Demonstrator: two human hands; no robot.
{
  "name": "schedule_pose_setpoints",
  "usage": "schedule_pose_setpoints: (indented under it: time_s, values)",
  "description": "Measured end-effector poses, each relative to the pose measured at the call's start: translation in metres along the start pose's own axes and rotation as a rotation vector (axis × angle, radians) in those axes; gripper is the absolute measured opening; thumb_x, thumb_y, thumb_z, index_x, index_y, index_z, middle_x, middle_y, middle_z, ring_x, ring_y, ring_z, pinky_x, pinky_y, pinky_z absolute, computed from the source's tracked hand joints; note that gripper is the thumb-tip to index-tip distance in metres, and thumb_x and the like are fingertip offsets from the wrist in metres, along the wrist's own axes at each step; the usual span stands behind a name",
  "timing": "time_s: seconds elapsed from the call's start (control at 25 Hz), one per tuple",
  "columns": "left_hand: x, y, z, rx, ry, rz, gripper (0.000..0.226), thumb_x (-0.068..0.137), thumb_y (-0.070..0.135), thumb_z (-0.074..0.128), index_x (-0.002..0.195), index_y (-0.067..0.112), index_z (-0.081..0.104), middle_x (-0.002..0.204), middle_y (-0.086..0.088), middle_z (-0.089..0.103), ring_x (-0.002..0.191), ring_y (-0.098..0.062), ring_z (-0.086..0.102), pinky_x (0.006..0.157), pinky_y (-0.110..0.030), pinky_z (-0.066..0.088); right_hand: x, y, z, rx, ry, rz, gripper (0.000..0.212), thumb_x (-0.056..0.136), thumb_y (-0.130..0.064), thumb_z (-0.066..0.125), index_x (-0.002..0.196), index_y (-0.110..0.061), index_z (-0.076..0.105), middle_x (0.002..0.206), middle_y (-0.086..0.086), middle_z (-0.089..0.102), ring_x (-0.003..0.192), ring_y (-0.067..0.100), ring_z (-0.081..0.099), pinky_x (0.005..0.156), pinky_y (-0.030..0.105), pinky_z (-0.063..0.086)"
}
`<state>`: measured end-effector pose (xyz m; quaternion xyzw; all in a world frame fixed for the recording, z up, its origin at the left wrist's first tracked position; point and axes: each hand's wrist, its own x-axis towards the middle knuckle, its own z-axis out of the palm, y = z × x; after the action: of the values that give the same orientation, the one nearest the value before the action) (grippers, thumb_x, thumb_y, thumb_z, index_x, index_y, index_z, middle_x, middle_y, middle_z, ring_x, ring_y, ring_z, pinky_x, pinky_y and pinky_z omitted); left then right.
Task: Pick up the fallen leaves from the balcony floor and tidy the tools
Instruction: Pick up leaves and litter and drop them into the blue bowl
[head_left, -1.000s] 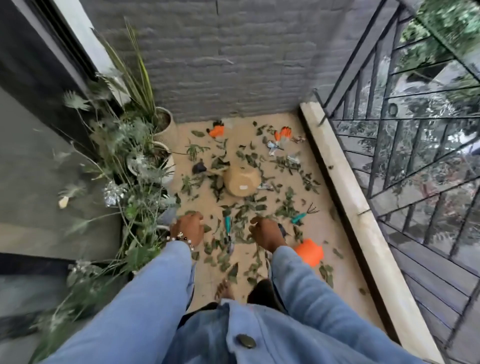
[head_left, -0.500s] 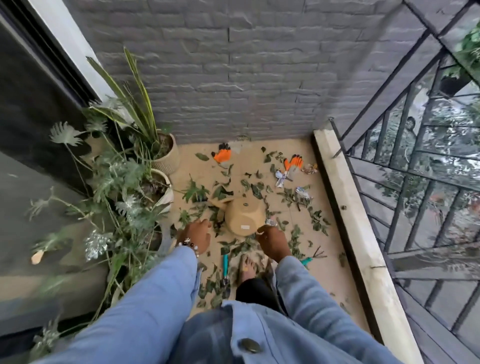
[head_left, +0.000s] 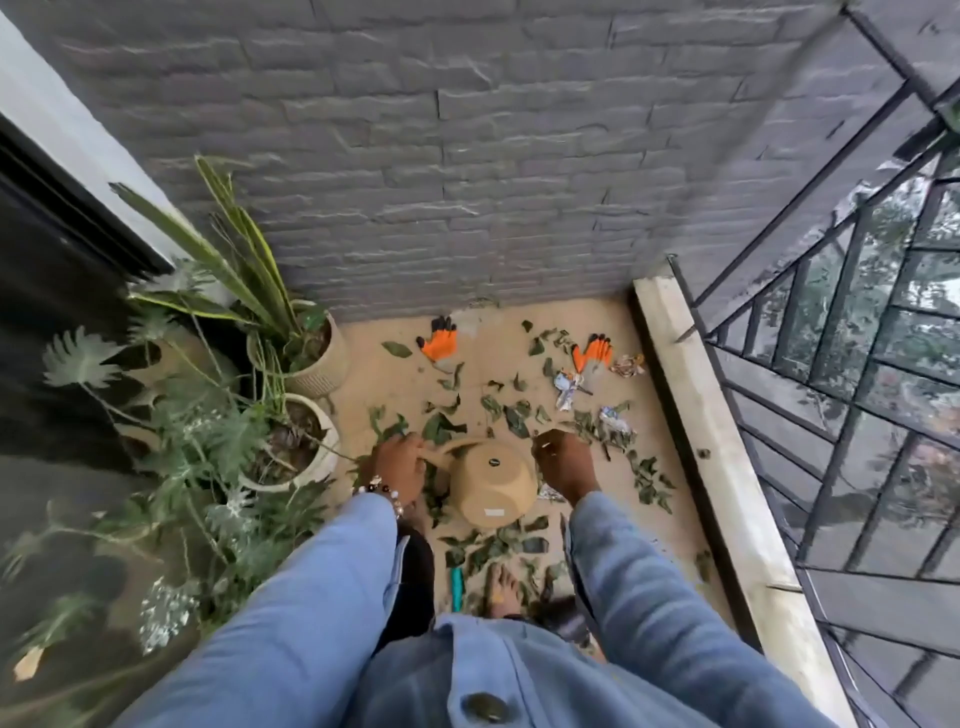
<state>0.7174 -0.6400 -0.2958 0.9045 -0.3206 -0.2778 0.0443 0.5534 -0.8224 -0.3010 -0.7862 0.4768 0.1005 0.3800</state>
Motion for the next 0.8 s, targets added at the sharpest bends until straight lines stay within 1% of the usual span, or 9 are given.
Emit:
schedule_pose_setpoints:
  time_s: [0.12, 0.24, 0.36, 0.44, 0.56, 0.64, 0.72, 0.8]
  values:
    - [0.054, -0.011, -0.027, 0.023, -0.062, 0.067, 0.035, 0.091, 0.017, 0.050, 0.126, 0.020, 0.055, 0.127, -0.007, 0.058, 0.117, -0.031, 0.053, 0.096, -0.039, 0.045, 0.024, -0.018, 0.011, 0.010, -0.021, 0.080, 0.025, 0.092, -0.022, 0.056, 0.112, -0.014, 0.068, 0.118, 0.013, 0.066, 0.110, 0.031, 0.059, 0.089, 0.027, 0.044]
    - [0.098, -0.019, -0.062, 0.068, -0.049, 0.159, 0.033, 0.091, 0.021, 0.051, 0.124, 0.022, 0.056, 0.123, -0.007, 0.059, 0.113, -0.032, 0.055, 0.094, -0.040, 0.046, 0.040, -0.042, 0.007, 0.033, 0.022, 0.148, 0.023, 0.092, -0.019, 0.055, 0.110, -0.015, 0.068, 0.117, 0.013, 0.066, 0.109, 0.030, 0.059, 0.091, 0.030, 0.044]
    - [0.143, -0.026, -0.096, 0.098, -0.092, 0.220, 0.034, 0.090, 0.023, 0.053, 0.123, 0.023, 0.056, 0.123, -0.008, 0.059, 0.112, -0.032, 0.056, 0.094, -0.043, 0.047, 0.055, -0.064, 0.004, 0.112, 0.134, 0.226, 0.024, 0.093, -0.017, 0.055, 0.111, -0.009, 0.068, 0.118, 0.016, 0.066, 0.112, 0.033, 0.058, 0.093, 0.032, 0.043]
    - [0.171, -0.027, -0.114, 0.092, -0.108, 0.257, 0.035, 0.090, 0.024, 0.054, 0.124, 0.022, 0.057, 0.125, -0.011, 0.060, 0.114, -0.034, 0.055, 0.094, -0.043, 0.046, 0.063, -0.074, 0.004, 0.147, 0.198, 0.282, 0.024, 0.092, -0.016, 0.056, 0.111, -0.005, 0.068, 0.117, 0.018, 0.066, 0.112, 0.035, 0.058, 0.092, 0.032, 0.042]
    - [0.199, -0.002, -0.132, 0.129, -0.131, 0.335, 0.036, 0.094, 0.022, 0.053, 0.130, 0.017, 0.056, 0.129, -0.012, 0.058, 0.117, -0.032, 0.054, 0.091, -0.035, 0.044, 0.075, -0.081, 0.000, 0.230, 0.239, 0.324, 0.026, 0.091, -0.016, 0.056, 0.112, -0.006, 0.067, 0.116, 0.016, 0.067, 0.110, 0.034, 0.060, 0.092, 0.033, 0.044]
    - [0.220, 0.023, -0.136, 0.120, -0.124, 0.399, 0.036, 0.094, 0.019, 0.053, 0.129, 0.013, 0.056, 0.126, -0.014, 0.060, 0.115, -0.032, 0.055, 0.089, -0.034, 0.043, 0.086, -0.079, -0.010, 0.292, 0.297, 0.377, 0.025, 0.091, -0.017, 0.057, 0.112, -0.007, 0.067, 0.114, 0.014, 0.068, 0.108, 0.033, 0.061, 0.094, 0.034, 0.045]
    - [0.238, 0.049, -0.134, 0.104, -0.193, 0.442, 0.034, 0.092, 0.018, 0.056, 0.125, 0.015, 0.058, 0.120, -0.014, 0.064, 0.111, -0.031, 0.058, 0.091, -0.035, 0.048, 0.096, -0.070, -0.019, 0.333, 0.331, 0.434, 0.025, 0.091, -0.019, 0.057, 0.111, -0.008, 0.067, 0.113, 0.013, 0.068, 0.107, 0.032, 0.062, 0.093, 0.034, 0.046]
    - [0.261, 0.078, -0.127, 0.137, -0.259, 0.494, 0.033, 0.091, 0.018, 0.058, 0.124, 0.015, 0.060, 0.117, -0.014, 0.065, 0.109, -0.030, 0.060, 0.093, -0.036, 0.048, 0.109, -0.057, -0.031, 0.379, 0.372, 0.496, 0.024, 0.091, -0.019, 0.057, 0.111, -0.008, 0.067, 0.113, 0.013, 0.069, 0.106, 0.031, 0.062, 0.091, 0.031, 0.044]
